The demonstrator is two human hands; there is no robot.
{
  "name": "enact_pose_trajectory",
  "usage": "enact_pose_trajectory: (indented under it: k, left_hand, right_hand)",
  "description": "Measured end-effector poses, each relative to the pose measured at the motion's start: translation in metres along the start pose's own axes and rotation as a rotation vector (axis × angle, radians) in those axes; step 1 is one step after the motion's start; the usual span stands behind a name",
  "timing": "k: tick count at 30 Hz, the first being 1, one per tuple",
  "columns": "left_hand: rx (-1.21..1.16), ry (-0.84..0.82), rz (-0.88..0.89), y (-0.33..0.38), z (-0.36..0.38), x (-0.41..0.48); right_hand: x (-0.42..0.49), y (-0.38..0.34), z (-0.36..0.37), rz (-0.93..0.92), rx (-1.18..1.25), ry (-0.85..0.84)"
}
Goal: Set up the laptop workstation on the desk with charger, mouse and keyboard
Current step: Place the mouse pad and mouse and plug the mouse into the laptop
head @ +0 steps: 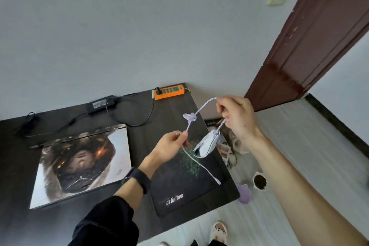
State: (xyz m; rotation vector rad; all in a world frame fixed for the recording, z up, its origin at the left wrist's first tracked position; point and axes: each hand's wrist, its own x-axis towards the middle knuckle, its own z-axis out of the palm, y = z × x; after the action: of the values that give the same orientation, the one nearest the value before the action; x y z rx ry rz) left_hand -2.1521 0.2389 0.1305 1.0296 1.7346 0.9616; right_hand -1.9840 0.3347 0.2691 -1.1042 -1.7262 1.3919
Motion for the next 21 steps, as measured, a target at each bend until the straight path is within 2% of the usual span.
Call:
enact_pose_trajectory:
  k: [4,6,10,13,16,21]
  left_hand:
    - [-0.191,0.137,-0.029,0.009,-0.083,-0.004]
    - [-0.212,0.146,-0.056,0.004,-0.114,-0.014]
    - [-0.109,0.115,-0.083,-0.020,-0.149,-0.043]
    - [-0.078,0.170,-0.129,-0.040,-0.156,-0.046]
    - [0.049,0.281,-0.187,-0.060,-0.151,-0.035]
    - [0.119,0.366,-0.308,-0.086,-0.121,-0.013]
  right_hand:
    - [0.015,0.007,0.001,0.010,-0.366,0.092]
    - [0.018,0.022,0.007,0.074,-0.520,0.041]
    - [0.017,0.062,0.035,0.234,-0.651,-0.168]
    - [0.021,0.083,0.055,0.278,-0.787,-0.255]
    - [0.034,0.108,0.075,0.315,-0.859,-0.335]
    - [0.067,0.172,0.109,0.390,-0.785,-0.447]
